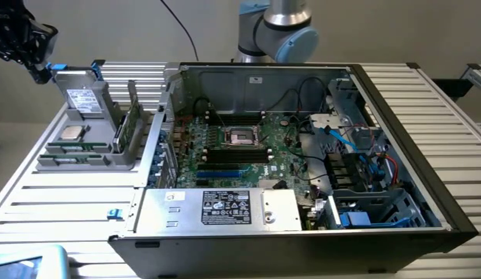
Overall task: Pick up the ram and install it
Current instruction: 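Reach for the ram, then pick up the ram and move it above insertion slot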
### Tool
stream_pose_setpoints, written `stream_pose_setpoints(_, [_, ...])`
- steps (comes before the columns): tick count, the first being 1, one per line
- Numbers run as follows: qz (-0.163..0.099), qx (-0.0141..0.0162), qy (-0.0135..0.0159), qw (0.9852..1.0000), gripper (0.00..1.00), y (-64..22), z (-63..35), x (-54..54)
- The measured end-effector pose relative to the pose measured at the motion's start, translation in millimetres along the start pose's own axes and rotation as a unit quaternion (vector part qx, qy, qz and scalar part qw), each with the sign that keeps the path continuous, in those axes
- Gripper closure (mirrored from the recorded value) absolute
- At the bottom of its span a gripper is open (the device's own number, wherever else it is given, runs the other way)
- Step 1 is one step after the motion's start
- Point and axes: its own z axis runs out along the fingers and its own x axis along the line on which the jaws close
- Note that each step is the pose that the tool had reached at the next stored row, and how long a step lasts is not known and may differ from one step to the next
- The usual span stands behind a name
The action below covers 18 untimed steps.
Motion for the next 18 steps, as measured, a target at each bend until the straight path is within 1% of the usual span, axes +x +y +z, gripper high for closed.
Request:
stream_pose_setpoints(5, [-0.003, 0.0000, 0.0001, 1.0000, 0.89, 6.4, 1.5, 9.5])
stream_pose_setpoints(8, [-0.006, 0.0000, 0.0001, 1.0000, 0.89, 8.3, 1.8, 10.4])
stream_pose_setpoints(18, [-0.006, 0.0000, 0.0002, 1.0000, 0.89, 8.4, 1.8, 10.4])
